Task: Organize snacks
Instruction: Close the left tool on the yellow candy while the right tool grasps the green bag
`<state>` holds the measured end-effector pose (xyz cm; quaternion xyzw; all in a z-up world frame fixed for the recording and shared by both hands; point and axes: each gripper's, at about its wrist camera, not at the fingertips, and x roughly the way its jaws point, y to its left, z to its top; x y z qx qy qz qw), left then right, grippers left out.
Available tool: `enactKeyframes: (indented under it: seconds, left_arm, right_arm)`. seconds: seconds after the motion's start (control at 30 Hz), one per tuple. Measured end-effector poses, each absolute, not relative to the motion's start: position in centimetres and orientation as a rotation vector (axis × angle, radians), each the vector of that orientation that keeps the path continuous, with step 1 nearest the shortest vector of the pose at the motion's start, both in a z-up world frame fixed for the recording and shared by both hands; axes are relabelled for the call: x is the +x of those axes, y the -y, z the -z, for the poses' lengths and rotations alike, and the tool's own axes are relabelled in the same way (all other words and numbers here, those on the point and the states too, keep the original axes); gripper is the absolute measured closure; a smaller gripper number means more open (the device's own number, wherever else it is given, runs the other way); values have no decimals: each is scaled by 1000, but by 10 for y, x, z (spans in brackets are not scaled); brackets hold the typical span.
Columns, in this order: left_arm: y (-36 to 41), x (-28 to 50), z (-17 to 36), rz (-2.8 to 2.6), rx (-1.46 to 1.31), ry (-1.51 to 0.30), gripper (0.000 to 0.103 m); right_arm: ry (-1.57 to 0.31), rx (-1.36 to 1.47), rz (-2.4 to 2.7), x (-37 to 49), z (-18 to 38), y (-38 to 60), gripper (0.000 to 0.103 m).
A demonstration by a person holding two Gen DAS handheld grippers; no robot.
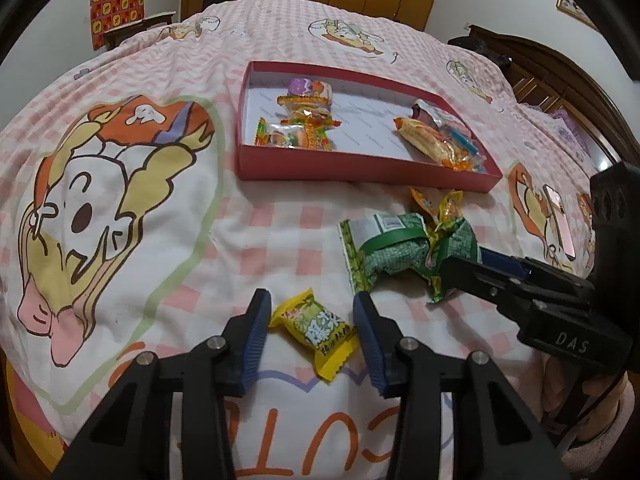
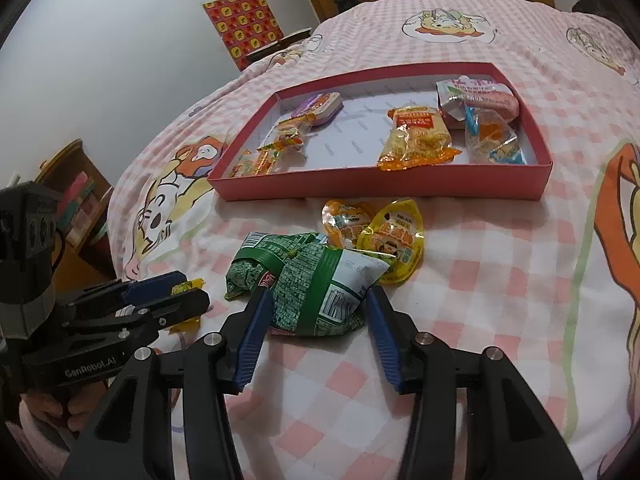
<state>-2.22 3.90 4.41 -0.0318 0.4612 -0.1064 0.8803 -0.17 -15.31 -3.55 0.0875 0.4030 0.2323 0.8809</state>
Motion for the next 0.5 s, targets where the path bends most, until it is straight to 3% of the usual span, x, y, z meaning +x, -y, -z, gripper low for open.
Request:
enactKeyframes:
  seconds: [0.5]
  left_arm:
    - [-35, -28, -40, 254, -33, -972, 60]
  right_arm:
    - [-840, 193, -482, 2, 39, 149, 50]
